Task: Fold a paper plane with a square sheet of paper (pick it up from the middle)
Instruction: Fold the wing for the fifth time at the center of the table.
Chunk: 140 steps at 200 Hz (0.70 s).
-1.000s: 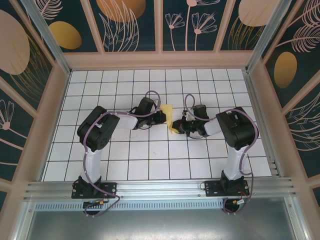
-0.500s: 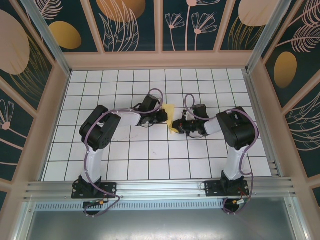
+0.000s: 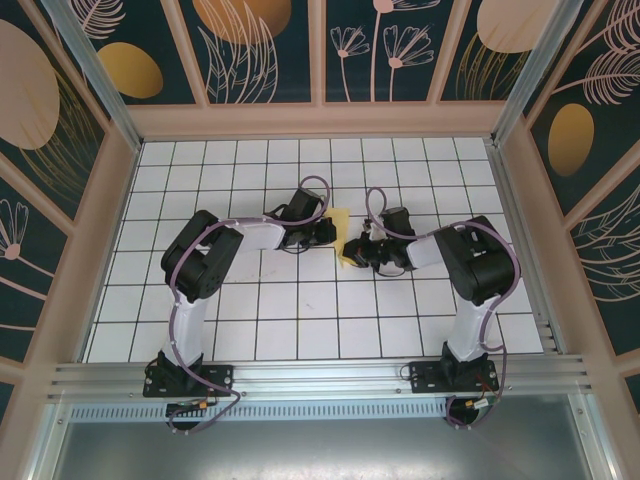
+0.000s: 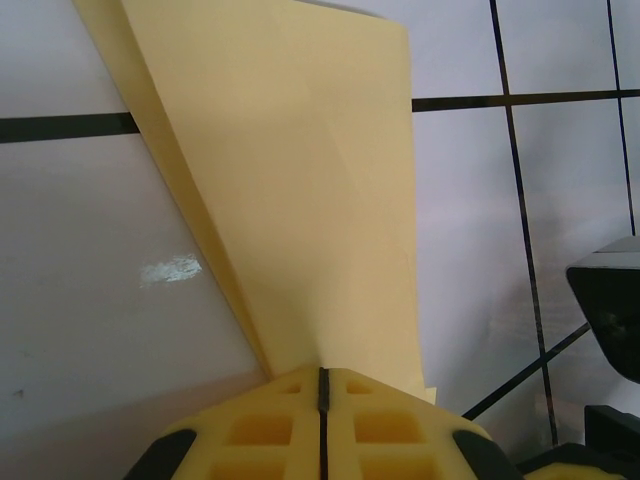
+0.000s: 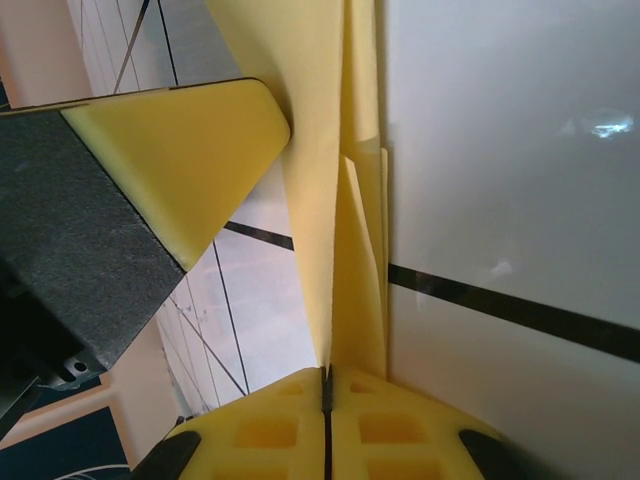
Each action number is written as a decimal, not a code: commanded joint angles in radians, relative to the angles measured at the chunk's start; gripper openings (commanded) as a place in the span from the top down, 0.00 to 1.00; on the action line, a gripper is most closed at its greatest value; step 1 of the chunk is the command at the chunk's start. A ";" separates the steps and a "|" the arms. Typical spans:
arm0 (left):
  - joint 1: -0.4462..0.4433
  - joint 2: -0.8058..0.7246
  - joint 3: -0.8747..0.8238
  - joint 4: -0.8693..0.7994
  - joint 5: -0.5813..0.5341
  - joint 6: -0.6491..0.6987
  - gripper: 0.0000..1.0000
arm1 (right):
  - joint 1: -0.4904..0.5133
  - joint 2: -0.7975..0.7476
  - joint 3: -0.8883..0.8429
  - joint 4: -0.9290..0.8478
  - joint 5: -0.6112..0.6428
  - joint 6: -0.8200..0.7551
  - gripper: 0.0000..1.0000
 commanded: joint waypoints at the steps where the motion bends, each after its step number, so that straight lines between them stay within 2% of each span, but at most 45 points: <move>1: 0.014 0.080 -0.010 -0.103 -0.129 0.022 0.90 | 0.025 -0.032 -0.017 -0.143 0.008 -0.040 0.90; 84: 0.015 0.081 -0.005 -0.107 -0.129 0.022 0.90 | 0.051 -0.066 -0.013 -0.231 0.072 -0.091 0.87; 140: 0.015 0.081 0.000 -0.116 -0.140 0.024 0.90 | 0.041 -0.079 -0.041 -0.206 0.101 -0.063 0.98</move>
